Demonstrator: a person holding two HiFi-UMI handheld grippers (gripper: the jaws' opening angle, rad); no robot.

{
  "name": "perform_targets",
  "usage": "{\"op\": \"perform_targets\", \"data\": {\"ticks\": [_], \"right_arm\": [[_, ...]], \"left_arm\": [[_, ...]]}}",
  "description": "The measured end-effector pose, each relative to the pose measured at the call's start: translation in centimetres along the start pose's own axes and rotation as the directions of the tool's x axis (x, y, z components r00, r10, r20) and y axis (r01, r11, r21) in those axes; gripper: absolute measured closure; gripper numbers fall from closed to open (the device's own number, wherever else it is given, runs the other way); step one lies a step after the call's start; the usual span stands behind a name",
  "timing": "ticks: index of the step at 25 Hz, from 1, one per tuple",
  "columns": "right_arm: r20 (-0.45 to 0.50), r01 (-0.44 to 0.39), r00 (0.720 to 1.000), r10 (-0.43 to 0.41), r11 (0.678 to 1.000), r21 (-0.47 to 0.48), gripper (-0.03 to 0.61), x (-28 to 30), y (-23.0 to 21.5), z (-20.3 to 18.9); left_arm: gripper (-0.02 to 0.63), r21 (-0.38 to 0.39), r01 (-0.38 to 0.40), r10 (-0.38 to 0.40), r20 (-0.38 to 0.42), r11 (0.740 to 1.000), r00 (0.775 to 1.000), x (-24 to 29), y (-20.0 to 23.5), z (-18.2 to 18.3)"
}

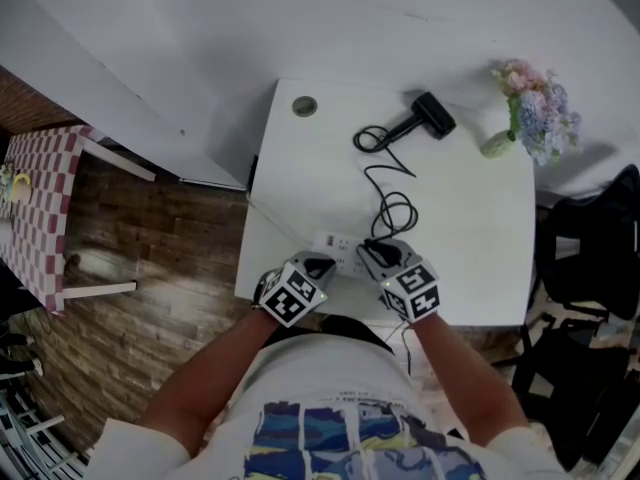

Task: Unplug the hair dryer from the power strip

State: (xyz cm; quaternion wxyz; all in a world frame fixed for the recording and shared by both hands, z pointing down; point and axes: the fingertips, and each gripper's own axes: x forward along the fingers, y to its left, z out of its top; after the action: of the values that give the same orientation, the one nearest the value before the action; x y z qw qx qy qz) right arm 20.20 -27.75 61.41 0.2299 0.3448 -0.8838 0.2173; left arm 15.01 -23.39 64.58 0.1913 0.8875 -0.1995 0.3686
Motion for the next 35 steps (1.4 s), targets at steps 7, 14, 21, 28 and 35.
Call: {"op": "perform_targets", "data": {"ticks": [7,14,21,28,35], "right_arm": [[-0.011,0.011,1.000,-0.011,1.000,-0.028,0.531,-0.2,0.5,0.1],[-0.008,0.022,1.000,-0.022,0.999,-0.041,0.534,-0.5,0.7,0.4],[0.069,0.014,0.998,-0.009,0.998,-0.066,0.532,-1.0,1.1,5.1],[0.107,0.010,0.994,-0.007,1.000,-0.025,0.529,-2.1,0.7,6.4],[0.126,0.001,0.992,0.000,1.000,-0.013,0.529,-3.3,0.8,7.1]], "left_arm": [[0.612,0.001,0.009,-0.009,-0.007,1.000,1.000,0.0,0.0,0.0],[0.611,-0.005,0.010,-0.010,-0.019,1.000,1.000,0.1,0.1,-0.1],[0.612,-0.003,0.018,-0.018,-0.023,1.000,1.000,0.1,0.1,-0.2],[0.612,-0.015,0.024,-0.025,-0.027,1.000,0.999,0.1,0.0,0.0],[0.612,-0.024,0.028,-0.029,-0.016,0.999,0.999,0.0,0.0,-0.1]]}}
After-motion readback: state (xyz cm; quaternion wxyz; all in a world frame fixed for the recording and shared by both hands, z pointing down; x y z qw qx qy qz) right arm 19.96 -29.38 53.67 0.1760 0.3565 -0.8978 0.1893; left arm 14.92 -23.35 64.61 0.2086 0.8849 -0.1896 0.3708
